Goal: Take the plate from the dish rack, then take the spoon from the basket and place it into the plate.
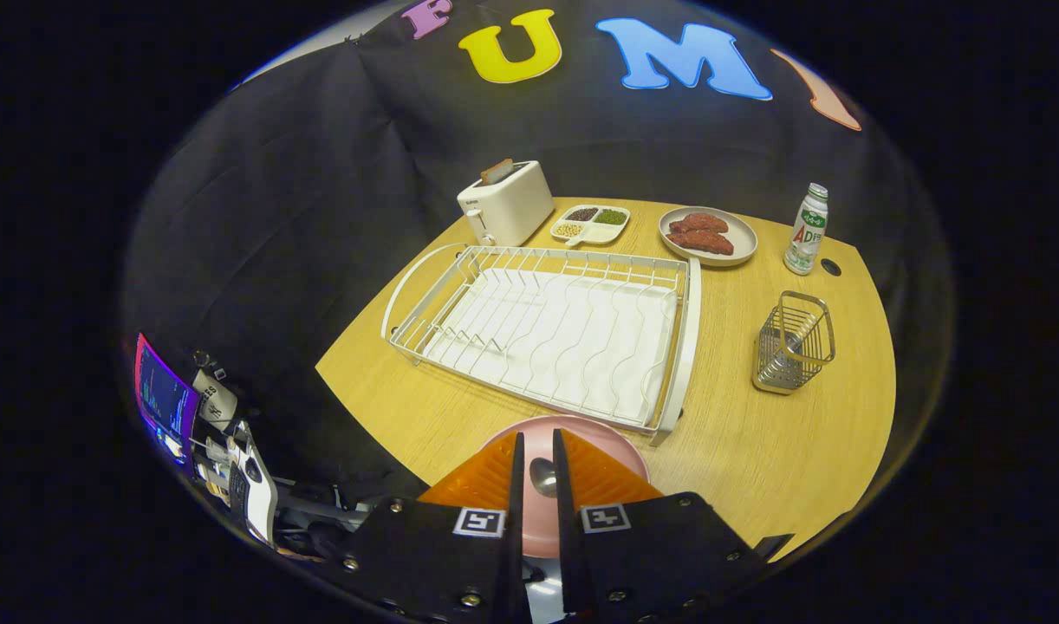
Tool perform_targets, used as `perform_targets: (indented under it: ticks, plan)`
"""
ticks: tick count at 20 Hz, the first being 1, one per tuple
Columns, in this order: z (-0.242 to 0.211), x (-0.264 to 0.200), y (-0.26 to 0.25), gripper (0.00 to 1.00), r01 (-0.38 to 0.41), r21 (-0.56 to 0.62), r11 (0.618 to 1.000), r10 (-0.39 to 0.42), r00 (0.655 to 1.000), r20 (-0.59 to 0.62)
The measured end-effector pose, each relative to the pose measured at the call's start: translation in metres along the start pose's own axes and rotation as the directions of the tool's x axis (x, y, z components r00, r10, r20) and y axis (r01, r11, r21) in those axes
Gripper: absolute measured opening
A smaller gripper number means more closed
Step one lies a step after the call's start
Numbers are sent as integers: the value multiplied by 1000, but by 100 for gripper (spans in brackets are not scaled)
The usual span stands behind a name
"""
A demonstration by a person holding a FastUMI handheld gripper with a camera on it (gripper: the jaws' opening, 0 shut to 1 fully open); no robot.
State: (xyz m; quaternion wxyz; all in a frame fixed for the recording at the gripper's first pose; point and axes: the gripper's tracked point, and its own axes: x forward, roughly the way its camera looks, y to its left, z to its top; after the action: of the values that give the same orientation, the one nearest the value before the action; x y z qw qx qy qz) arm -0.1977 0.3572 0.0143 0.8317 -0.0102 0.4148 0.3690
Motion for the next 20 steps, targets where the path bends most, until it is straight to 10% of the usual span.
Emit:
perform_targets:
  ticks: [6, 12, 20]
  plan:
    - [72, -51, -27, 18, 113, -8, 994, -106, 950, 295]
    - [161, -139, -70, 18, 242, 48, 969, -219, 751, 624]
    - [208, -207, -126, 17, 307, 152, 939, -309, 565, 765]
